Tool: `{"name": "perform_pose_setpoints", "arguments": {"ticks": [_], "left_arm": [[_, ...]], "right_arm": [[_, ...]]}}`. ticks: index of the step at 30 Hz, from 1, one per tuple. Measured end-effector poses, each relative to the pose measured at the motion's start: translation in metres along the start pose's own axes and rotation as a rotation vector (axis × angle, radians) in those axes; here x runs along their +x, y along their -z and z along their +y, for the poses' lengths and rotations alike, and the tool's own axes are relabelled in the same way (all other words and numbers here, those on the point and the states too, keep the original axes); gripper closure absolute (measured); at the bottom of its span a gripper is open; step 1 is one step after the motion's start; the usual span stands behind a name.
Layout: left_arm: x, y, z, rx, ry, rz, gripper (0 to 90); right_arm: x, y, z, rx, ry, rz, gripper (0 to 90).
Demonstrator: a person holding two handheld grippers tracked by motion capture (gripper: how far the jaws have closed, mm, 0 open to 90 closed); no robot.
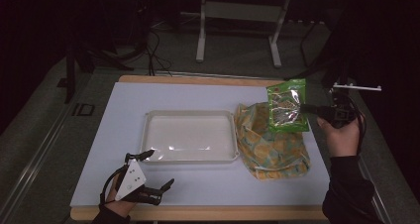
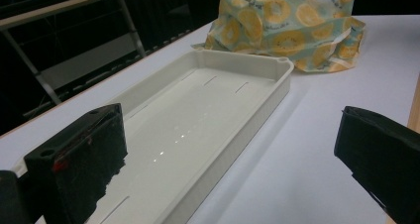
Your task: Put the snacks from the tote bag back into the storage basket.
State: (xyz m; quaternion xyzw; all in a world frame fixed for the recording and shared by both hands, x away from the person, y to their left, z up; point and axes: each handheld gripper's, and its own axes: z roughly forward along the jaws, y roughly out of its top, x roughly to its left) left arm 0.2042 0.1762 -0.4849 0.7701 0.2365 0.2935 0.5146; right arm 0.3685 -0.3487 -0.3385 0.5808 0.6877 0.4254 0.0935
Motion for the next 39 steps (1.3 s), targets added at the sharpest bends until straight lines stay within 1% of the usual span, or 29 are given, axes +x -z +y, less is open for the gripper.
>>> {"name": "perform_pose_setpoints", "arguments": {"ticks": [10, 19, 31, 34, 39], "left_arm": [[0.000, 0.000, 0.000, 0.001, -0.003, -0.002, 0.3], [-0.001, 0.000, 0.000, 0.000, -0.004, -0.002, 0.3], [-0.001, 0.000, 0.001, 0.000, -0.006, -0.005, 0.3], [-0.001, 0.000, 0.001, 0.000, -0.008, -0.005, 0.3], [-0.003, 0.000, 0.001, -0.001, -0.013, -0.007, 0.3]], "right_arm": [[0.021, -0.013, 0.006, 0.010, 0.025, 0.031, 89.1], [0.043, -0.028, 0.010, 0.027, 0.056, 0.062, 89.1], [0.070, -0.048, 0.012, 0.046, 0.097, 0.098, 89.0], [0.077, -0.054, 0.011, 0.049, 0.107, 0.115, 89.0], [0.087, -0.064, 0.010, 0.054, 0.108, 0.139, 89.0]]}}
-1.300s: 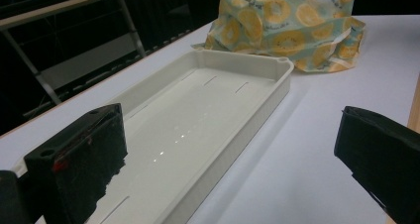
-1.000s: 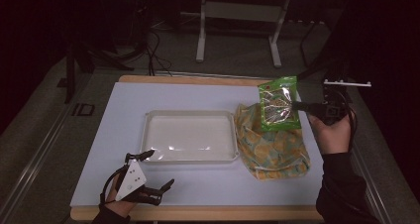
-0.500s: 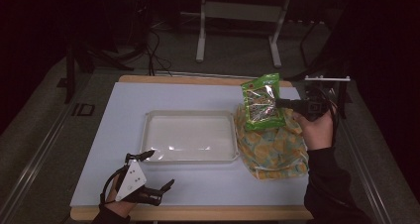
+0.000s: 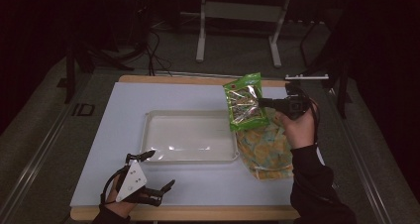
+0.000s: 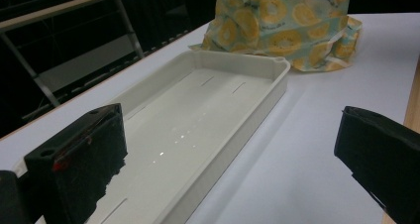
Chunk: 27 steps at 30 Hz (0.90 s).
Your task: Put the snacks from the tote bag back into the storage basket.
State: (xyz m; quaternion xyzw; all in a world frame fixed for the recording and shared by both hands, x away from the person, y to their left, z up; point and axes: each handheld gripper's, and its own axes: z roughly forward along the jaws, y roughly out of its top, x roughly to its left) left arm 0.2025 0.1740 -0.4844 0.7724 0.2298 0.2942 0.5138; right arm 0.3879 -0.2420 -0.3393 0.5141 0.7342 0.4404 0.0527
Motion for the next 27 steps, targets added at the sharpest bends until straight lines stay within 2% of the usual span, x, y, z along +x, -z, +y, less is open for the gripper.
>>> {"name": "perform_pose_setpoints", "arguments": {"ticks": [4, 13, 16, 27], "left_arm": [[0.000, 0.001, 0.000, -0.002, -0.004, 0.002, 0.3], [-0.002, 0.000, 0.001, -0.003, -0.017, -0.006, 0.3], [-0.001, 0.001, 0.001, -0.002, -0.015, -0.002, 0.3], [-0.001, 0.001, 0.001, -0.004, -0.017, -0.003, 0.3]], "right_arm": [[0.008, -0.011, 0.000, 0.002, 0.000, 0.016, 89.0], [0.016, -0.031, -0.006, -0.004, -0.024, 0.064, 89.0], [0.019, -0.038, -0.008, 0.004, -0.016, 0.078, 88.9], [0.022, -0.061, -0.020, 0.016, -0.047, 0.091, 88.9]]}}
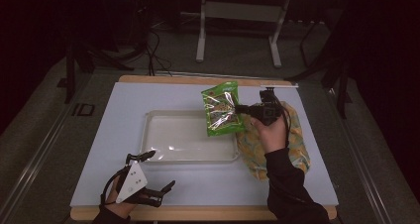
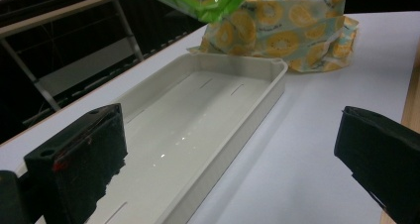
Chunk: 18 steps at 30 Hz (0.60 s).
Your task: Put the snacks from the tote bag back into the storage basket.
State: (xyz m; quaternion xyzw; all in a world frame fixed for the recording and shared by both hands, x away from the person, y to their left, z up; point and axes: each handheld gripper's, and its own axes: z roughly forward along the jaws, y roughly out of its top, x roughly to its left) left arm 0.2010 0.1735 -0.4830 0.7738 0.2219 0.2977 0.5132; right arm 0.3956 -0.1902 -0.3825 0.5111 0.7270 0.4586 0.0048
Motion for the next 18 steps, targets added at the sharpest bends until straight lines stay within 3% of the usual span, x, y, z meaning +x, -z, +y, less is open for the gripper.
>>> {"name": "perform_pose_setpoints", "arguments": {"ticks": [10, 18], "left_arm": [[0.000, 0.001, 0.000, -0.006, 0.000, 0.003, 0.3], [0.000, 0.001, 0.000, -0.004, -0.003, 0.000, 0.3]], "right_arm": [[0.001, -0.030, -0.018, 0.020, -0.042, 0.012, 88.9], [-0.003, -0.041, -0.032, 0.017, -0.072, 0.009, 88.9]]}}
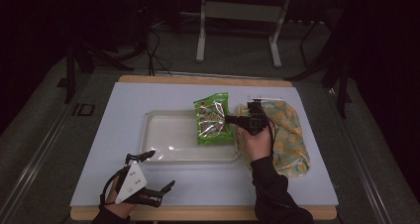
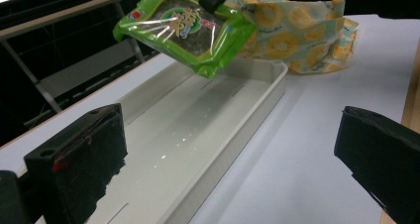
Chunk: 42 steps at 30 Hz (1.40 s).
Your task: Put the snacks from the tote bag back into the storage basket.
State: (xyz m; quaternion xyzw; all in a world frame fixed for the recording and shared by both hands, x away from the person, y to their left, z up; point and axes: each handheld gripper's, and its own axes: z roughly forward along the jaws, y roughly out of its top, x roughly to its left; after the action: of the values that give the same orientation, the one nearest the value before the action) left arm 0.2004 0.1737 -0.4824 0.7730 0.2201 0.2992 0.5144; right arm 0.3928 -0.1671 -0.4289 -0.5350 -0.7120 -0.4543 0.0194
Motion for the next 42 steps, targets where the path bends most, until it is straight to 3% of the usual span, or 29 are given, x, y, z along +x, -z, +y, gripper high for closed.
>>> {"name": "perform_pose_setpoints", "arguments": {"ticks": [21, 33, 35, 42], "left_arm": [[-0.001, -0.001, 0.000, 0.003, -0.004, 0.000, 0.3], [-0.001, -0.001, 0.000, 0.003, -0.005, 0.002, 0.3], [-0.001, 0.000, 0.000, 0.000, -0.003, 0.002, 0.3], [-0.001, 0.000, 0.000, -0.001, -0.002, 0.002, 0.3]], "right_arm": [[-0.016, -0.028, -0.035, 0.027, -0.066, -0.017, 88.8], [-0.021, -0.040, -0.054, 0.071, -0.087, -0.038, 88.8], [-0.023, -0.043, -0.058, 0.098, -0.100, -0.043, 88.6], [-0.025, -0.046, -0.062, 0.128, -0.083, -0.068, 87.8]]}}
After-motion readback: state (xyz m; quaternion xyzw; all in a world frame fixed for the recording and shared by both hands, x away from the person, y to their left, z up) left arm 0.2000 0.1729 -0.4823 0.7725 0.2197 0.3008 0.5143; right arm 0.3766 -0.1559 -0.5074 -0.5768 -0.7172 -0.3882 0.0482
